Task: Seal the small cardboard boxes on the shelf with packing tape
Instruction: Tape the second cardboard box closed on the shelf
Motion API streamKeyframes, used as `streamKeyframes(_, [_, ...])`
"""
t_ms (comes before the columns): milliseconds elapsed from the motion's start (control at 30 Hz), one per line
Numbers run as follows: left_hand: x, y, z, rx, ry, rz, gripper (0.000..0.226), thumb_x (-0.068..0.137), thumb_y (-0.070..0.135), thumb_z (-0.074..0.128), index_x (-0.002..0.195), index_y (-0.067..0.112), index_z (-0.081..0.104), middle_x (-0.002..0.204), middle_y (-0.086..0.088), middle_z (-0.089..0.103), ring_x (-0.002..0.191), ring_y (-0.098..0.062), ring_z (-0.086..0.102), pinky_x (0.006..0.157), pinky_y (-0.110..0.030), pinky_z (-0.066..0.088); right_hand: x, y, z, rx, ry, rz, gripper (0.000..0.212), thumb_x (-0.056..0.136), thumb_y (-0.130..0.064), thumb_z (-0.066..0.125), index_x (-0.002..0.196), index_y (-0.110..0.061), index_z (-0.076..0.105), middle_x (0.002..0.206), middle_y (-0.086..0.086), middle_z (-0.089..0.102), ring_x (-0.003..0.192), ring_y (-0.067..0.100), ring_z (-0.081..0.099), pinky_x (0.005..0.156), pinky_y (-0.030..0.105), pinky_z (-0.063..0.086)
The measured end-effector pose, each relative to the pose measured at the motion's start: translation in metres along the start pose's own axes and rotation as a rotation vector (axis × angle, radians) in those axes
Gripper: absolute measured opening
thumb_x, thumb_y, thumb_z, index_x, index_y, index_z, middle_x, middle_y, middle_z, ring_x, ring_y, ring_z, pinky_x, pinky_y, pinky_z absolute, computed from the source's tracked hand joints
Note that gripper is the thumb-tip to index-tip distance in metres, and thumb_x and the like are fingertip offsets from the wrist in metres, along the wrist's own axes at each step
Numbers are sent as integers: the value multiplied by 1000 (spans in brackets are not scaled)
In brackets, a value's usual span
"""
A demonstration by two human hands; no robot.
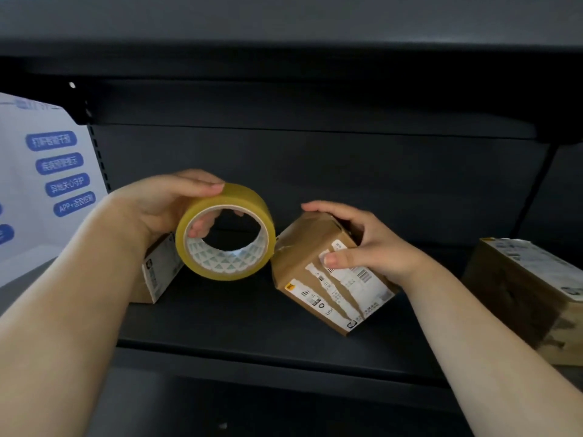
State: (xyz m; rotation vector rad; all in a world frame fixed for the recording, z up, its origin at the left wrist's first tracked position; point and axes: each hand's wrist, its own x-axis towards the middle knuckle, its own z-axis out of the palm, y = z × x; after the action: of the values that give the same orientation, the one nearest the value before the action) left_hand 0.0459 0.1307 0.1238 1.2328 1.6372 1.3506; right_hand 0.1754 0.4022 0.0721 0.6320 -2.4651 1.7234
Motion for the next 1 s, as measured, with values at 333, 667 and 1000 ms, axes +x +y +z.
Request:
streamKeyframes(333, [3, -15, 7, 427, 260, -386, 72, 39, 71, 79, 74, 9, 72, 76, -18, 54, 61, -30, 51, 56, -32, 44, -12, 22, -7, 181, 137, -66, 61, 60, -25, 76, 117, -33, 57, 108, -7, 64, 95, 24, 66, 72, 30, 54])
streamKeyframes(667, [67, -12, 56, 602, 199, -598, 31, 74, 49, 67, 70, 20, 73, 69, -2, 68, 70, -20, 65, 72, -36, 54, -32, -8, -34, -351, 126, 70, 63, 55, -48, 78, 112, -35, 54, 116, -10, 55, 104, 11, 59, 83, 28, 50])
streamKeyframes(1000, [111, 6, 85, 872, 217, -569, 22, 67, 38, 72, 64, 16, 69, 50, 2, 63, 50, -14, 62, 48, -21, 49, 15, -51, -13, -1182, -355, 356, 105, 54, -55, 80, 138, -35, 19, 129, -8, 43, 118, 14, 38, 100, 38, 37])
